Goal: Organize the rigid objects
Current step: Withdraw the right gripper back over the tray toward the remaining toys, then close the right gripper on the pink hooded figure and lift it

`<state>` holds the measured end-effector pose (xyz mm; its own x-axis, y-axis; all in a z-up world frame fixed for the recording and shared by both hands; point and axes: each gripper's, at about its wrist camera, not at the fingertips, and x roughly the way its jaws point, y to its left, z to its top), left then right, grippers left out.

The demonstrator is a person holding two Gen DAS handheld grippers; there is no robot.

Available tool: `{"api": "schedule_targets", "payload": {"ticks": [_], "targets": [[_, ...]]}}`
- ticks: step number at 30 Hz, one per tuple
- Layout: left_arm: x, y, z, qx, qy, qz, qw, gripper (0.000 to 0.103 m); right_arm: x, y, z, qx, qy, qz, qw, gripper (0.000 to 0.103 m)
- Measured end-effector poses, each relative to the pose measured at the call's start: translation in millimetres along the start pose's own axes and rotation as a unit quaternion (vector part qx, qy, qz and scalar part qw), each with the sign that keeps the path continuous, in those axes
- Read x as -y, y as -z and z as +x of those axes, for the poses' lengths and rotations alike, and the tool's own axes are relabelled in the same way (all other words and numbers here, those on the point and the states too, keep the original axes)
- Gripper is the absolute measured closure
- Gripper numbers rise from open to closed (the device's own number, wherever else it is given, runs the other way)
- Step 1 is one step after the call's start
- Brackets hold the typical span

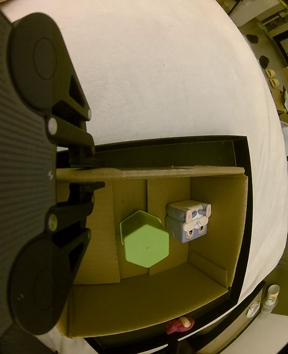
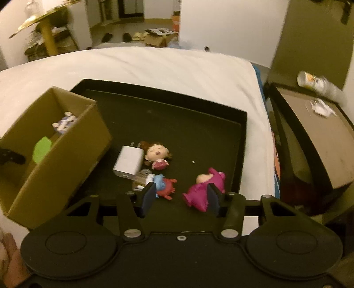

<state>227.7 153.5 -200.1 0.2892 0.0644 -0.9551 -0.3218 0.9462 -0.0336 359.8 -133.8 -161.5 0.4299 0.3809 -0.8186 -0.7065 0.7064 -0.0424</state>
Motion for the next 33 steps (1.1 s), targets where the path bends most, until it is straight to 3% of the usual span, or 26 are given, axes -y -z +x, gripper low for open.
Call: {"api": "schedule_targets", "payload": {"ticks": [15,31,33], "targets": [[-6,0,0,-0.001,0.006,-0.008,0.9999,0.093,21,10,39,-0.025,0.018,0.156,0.987,0.058],[-9,0,1,-0.002,0.01,-0.007,0.9999,0.093,29,2,71,-0.053,0.076,0.187,0.978,0.057],[-10,1,1,-0.001,0.011,-0.007,0.9999,0.093,30,2,75,-0.059,0.078,0.182,0.979,0.063]]}}
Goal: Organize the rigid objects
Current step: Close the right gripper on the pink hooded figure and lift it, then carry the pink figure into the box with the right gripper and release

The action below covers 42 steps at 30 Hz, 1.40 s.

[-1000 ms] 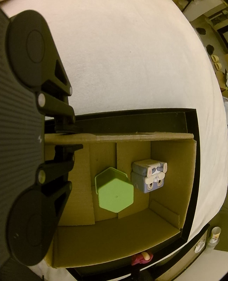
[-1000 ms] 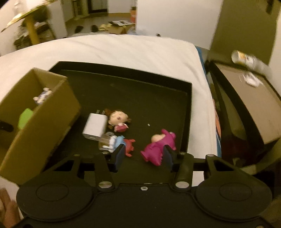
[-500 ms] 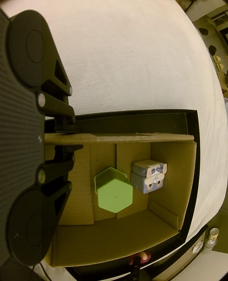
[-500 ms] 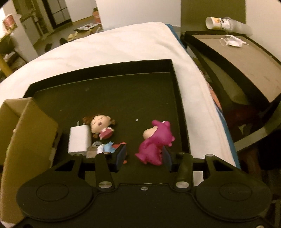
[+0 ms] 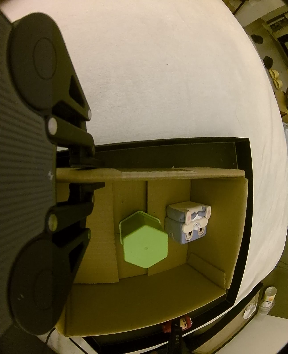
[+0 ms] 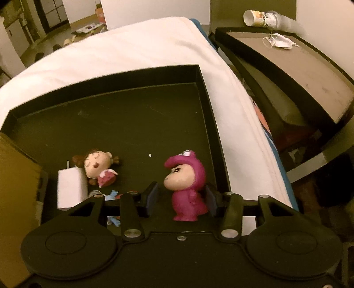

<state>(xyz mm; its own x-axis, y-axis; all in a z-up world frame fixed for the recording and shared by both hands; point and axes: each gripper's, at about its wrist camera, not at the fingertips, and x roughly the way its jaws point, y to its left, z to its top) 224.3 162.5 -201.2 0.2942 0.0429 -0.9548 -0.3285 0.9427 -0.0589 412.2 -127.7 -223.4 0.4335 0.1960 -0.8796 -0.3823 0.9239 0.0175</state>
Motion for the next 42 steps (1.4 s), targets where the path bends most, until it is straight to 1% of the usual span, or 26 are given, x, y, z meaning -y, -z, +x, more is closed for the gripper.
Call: {"api": "schedule_targets", "payload": {"ticks": [3,6,13,22,42], "targets": [[0,0,0,0.0,0.0,0.001,1.0,0.093,-2,0,-2,0.006,0.003,-0.013,1.0,0.066],[0,0,0,0.0,0.001,0.002,1.0,0.093,-4,1,-10,0.016,-0.001,-0.021,1.0,0.066],[1,1,0,0.001,-0.001,0.003,1.0,0.093,-15,5,-41,0.043,-0.021,-0.042,0.998,0.066],[2,0,-2,0.001,-0.002,0.005,1.0,0.093,-40,4,-78,0.085,-0.051,-0.08,0.992,0.066],[-1,1,-4,0.002,0.001,0.006,1.0,0.093,-98,-5,-119,0.125,-0.106,-0.137,0.977,0.066]]}}
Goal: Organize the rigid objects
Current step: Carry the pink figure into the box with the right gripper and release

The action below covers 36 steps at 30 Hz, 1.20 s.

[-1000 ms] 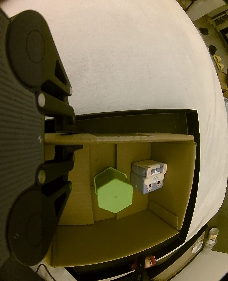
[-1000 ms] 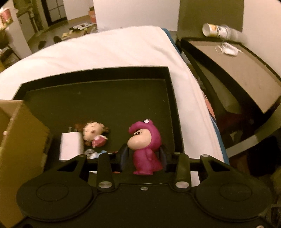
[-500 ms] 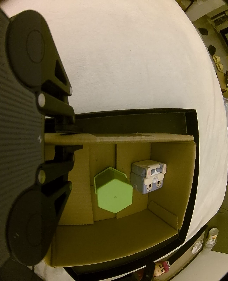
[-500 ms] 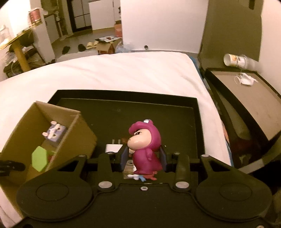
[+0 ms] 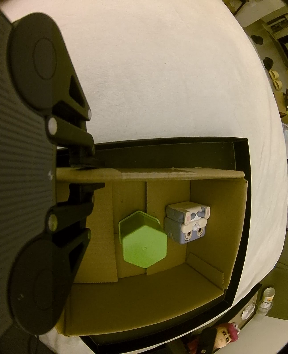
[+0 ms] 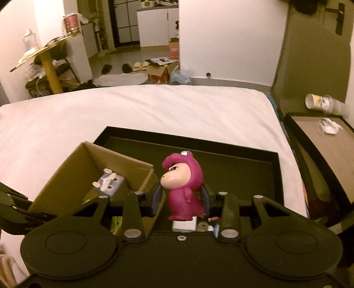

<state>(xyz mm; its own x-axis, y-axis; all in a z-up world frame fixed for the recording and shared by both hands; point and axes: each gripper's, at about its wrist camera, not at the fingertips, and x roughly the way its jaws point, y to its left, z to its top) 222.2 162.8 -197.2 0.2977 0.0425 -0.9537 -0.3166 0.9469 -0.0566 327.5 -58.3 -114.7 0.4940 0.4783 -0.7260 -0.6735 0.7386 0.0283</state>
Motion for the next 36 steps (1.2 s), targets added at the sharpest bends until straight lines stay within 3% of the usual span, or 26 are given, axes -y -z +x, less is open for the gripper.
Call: {"api": "schedule_targets", "payload": {"ticks": [21,36], "targets": [[-3,3,-1,0.005,0.005,0.002,1.0,0.093,-63,-18,6,0.009,-0.058,-0.068,0.996,0.066],[-7,4,-2,0.007,0.009,-0.005,0.9999,0.092,-91,-9,12,-0.003,-0.085,-0.126,0.988,0.066]]}}
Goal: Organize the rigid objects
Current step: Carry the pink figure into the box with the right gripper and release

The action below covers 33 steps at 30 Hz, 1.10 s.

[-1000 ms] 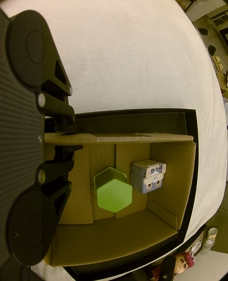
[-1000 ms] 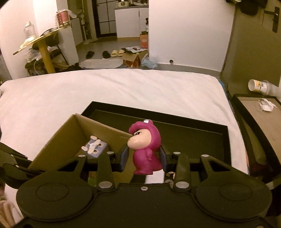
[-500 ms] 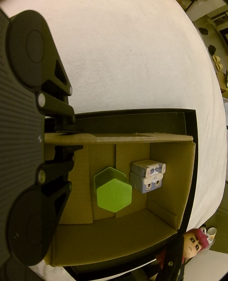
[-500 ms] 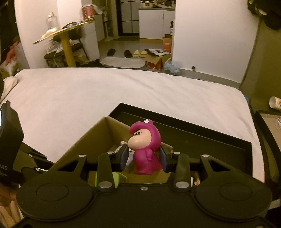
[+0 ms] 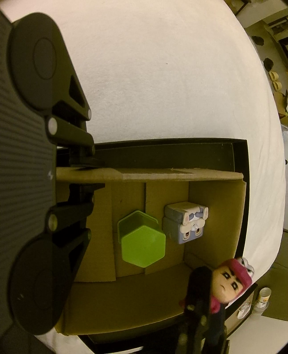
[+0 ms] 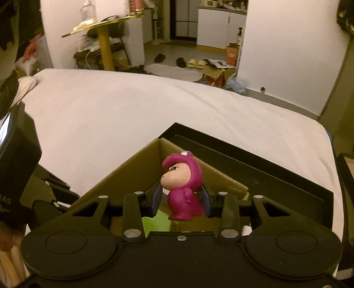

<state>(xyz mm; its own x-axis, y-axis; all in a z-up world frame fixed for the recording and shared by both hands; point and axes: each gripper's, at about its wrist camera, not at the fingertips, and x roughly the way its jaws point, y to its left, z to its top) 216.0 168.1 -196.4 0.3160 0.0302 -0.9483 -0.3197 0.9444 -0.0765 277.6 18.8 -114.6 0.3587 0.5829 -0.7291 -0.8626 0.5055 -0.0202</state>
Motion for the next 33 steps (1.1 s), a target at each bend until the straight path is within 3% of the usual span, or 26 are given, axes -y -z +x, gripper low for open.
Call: {"api": "schedule_targets", "payload": {"ticks": [5,15,23,33], "targets": [[0,0,0,-0.001,0.0,-0.001,1.0,0.092,7,-1,1,-0.006,-0.027,0.011,1.0,0.066],[0,0,0,-0.001,-0.001,0.0,1.0,0.092,5,3,12,-0.033,-0.022,-0.025,0.999,0.066],[-2,2,0,0.001,0.002,0.0,1.0,0.092,-4,13,35,-0.081,0.038,-0.049,0.995,0.066],[1,4,-2,0.004,-0.001,0.007,1.0,0.092,-12,3,60,-0.137,0.074,-0.054,0.986,0.065]]}}
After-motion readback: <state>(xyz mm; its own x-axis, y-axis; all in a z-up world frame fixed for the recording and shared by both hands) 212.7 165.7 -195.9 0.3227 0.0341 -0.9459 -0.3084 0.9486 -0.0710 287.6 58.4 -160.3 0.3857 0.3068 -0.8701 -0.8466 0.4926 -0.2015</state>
